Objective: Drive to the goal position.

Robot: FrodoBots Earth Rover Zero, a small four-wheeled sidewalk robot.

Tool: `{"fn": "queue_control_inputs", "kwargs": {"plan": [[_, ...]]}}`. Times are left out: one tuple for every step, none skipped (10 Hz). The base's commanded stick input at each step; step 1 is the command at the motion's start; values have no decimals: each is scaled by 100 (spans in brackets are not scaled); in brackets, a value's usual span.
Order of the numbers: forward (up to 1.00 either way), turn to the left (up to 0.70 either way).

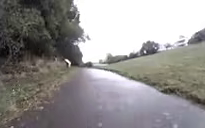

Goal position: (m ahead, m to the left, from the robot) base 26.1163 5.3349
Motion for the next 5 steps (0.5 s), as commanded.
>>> {"fn": "queue_control_inputs", "kwargs": {"plan": [[100, 2], [100, 2], [100, 2], [100, 1], [100, 0]]}}
